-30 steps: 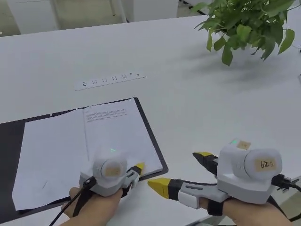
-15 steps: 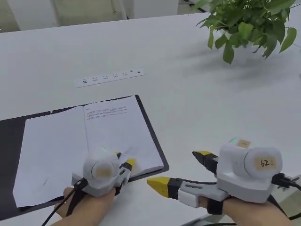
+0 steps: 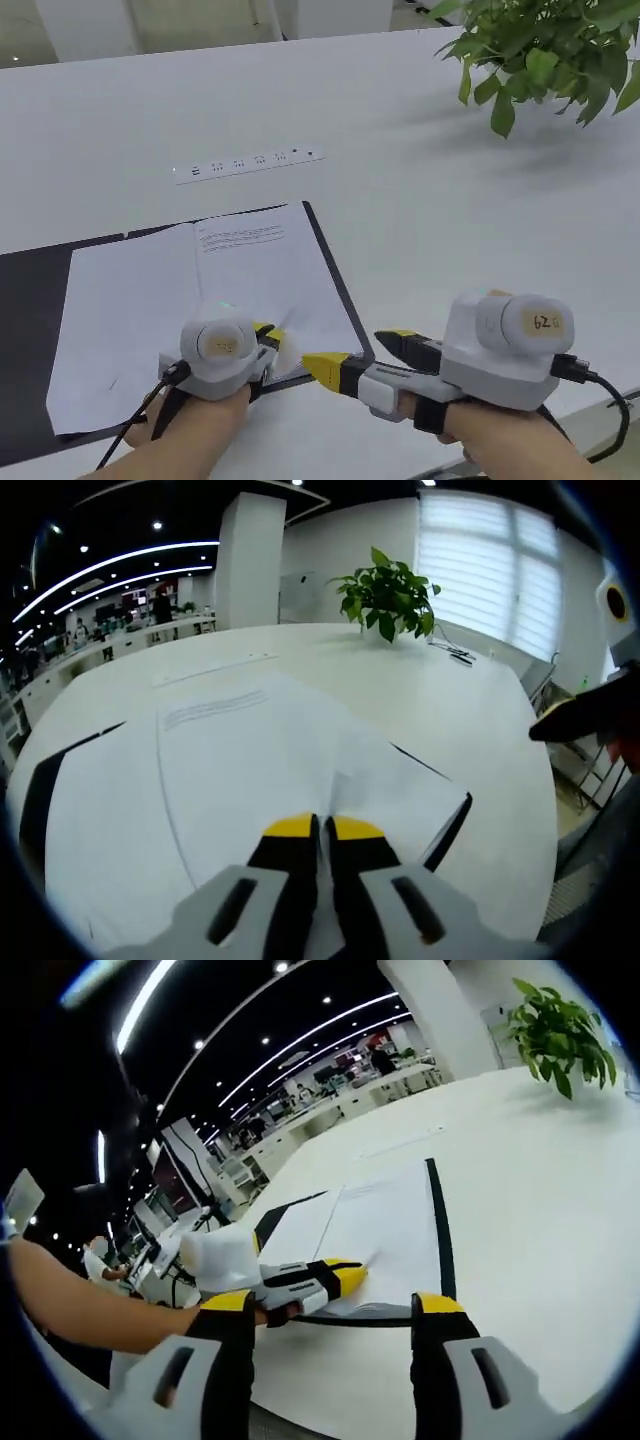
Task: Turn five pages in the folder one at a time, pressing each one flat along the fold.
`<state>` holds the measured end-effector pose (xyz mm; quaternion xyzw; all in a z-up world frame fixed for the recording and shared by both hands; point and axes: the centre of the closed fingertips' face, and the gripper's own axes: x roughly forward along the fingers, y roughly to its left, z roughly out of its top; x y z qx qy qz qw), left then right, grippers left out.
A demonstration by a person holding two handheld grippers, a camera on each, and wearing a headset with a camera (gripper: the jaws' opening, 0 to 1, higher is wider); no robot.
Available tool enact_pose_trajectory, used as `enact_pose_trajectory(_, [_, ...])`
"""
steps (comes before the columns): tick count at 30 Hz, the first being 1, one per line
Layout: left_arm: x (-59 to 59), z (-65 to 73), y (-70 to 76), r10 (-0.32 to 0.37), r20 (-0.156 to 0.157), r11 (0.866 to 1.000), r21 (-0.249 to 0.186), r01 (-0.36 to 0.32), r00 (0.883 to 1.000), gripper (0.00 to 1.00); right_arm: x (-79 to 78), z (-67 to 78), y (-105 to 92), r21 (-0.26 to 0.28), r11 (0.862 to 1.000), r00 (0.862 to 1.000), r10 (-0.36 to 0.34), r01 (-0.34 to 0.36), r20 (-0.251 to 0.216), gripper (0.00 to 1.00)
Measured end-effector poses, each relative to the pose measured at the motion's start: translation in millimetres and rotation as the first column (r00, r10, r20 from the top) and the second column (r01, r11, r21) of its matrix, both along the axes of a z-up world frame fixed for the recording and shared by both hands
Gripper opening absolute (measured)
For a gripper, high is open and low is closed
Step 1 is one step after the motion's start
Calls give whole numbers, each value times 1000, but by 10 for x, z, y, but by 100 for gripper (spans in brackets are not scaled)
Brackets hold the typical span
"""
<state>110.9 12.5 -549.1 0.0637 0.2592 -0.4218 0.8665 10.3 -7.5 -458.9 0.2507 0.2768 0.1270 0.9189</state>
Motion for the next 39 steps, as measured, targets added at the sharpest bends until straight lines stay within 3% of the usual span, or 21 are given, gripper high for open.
enact_pose_trajectory(2, [-1, 1, 1, 0, 1, 1000, -3, 0, 1000, 3, 22, -99, 45, 38, 999, 999, -12, 14, -45, 54])
enact_pose_trajectory(3, [-2, 1, 0, 1, 2, 1000, -5, -1, 1000, 3, 55, -139, 54, 26, 1000, 999, -8, 9, -34, 50])
enact_pose_trajectory(6, [-3, 1, 2, 3, 7, 1000, -11, -3, 1000, 3, 86, -271, 108, 103, 993, 995, -46, 55, -87, 39])
enact_pose_trajectory(9, [-1, -1, 2, 4, 10, 1000, -15, -4, 1000, 3, 112, -406, 122, 143, 985, 989, -73, 92, -129, 35])
enact_pose_trajectory(13, [-2, 3, 4, 5, 13, 1000, -18, -5, 1000, 3, 155, -493, 152, 194, 973, 985, -94, 122, -143, 34])
enact_pose_trajectory(23, [-2, 7, 6, 6, 15, 1000, -19, -6, 1000, 3, 279, -634, 98, 234, 953, 973, -153, 192, -175, 33])
enact_pose_trajectory(27, [0, 6, 6, 9, 13, 1000, -22, -9, 1000, 3, 329, -682, 34, 268, 932, 963, -201, 245, -182, 32])
enact_pose_trajectory(29, [1, 5, 5, 9, 14, 1000, -22, -8, 1000, 3, 329, -702, 13, 267, 928, 958, -215, 261, -189, 30])
enact_pose_trajectory(39, [1, 2, 2, 10, 7, 1000, -21, -10, 1000, 3, 371, -829, -124, 258, 893, 921, -312, 368, -232, 11])
